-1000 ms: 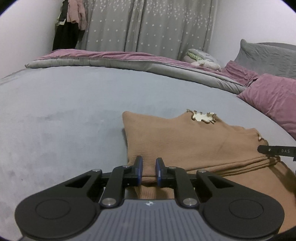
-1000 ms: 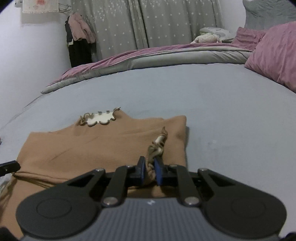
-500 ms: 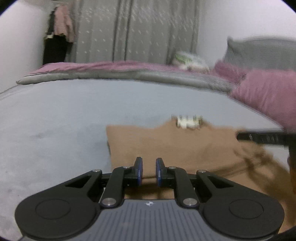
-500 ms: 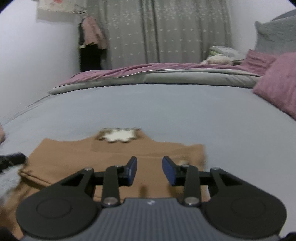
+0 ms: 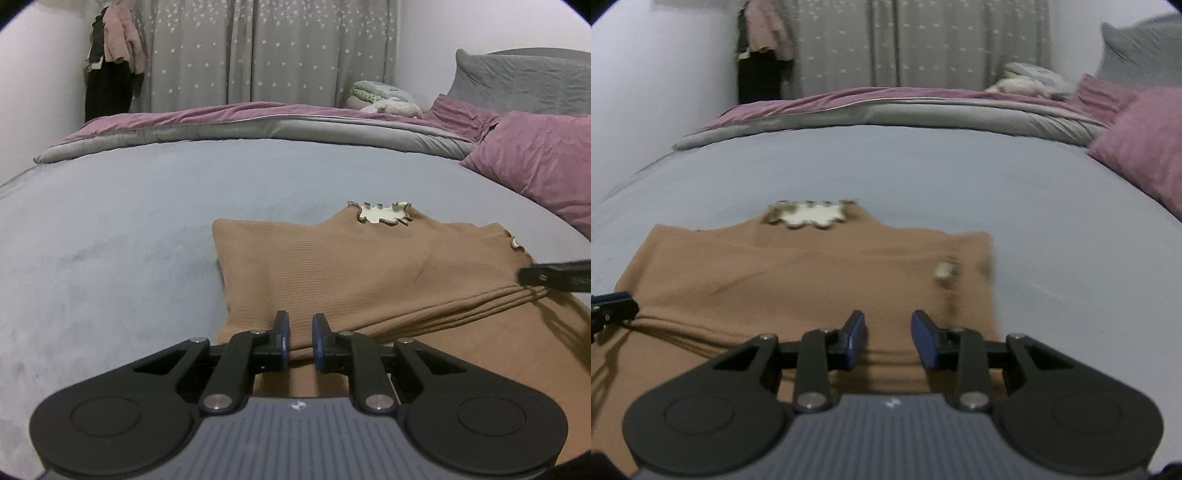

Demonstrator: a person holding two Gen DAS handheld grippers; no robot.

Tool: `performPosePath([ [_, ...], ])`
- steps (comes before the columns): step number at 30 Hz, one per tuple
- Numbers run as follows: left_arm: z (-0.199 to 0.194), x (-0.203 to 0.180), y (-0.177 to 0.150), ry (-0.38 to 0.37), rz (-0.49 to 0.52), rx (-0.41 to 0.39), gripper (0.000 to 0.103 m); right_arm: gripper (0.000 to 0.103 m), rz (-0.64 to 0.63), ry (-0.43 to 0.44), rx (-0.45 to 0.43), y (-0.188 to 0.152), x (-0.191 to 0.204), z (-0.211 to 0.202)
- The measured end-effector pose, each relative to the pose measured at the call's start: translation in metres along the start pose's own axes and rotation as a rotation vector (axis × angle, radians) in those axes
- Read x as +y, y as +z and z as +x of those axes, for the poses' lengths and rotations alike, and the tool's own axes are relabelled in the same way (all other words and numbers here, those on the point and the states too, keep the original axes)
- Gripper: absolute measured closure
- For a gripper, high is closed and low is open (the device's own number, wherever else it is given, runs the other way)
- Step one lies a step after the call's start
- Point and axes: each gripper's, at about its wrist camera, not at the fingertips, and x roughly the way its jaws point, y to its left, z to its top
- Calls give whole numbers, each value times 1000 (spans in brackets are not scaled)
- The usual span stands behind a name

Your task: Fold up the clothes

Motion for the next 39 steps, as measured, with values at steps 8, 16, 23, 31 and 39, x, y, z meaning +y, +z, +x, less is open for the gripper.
performPosePath([
  [8, -24, -9, 13, -46, -23, 14, 88, 64, 78, 23, 15, -29, -30, -67],
  [16, -36, -15, 5, -64, -15, 89, 79, 46, 104, 66, 51, -41, -37, -110],
  [23, -51, -21, -9, -70, -78, 169, 73, 38, 91, 43, 141, -62, -40, -124],
  [31, -77, -33, -20, -135, -131, 297, 63, 26, 143, 71, 225, -78, -56, -146],
  [39, -116, -23, -40, -157, -152, 391, 56, 22, 261, 133, 278, -80, -77, -176],
])
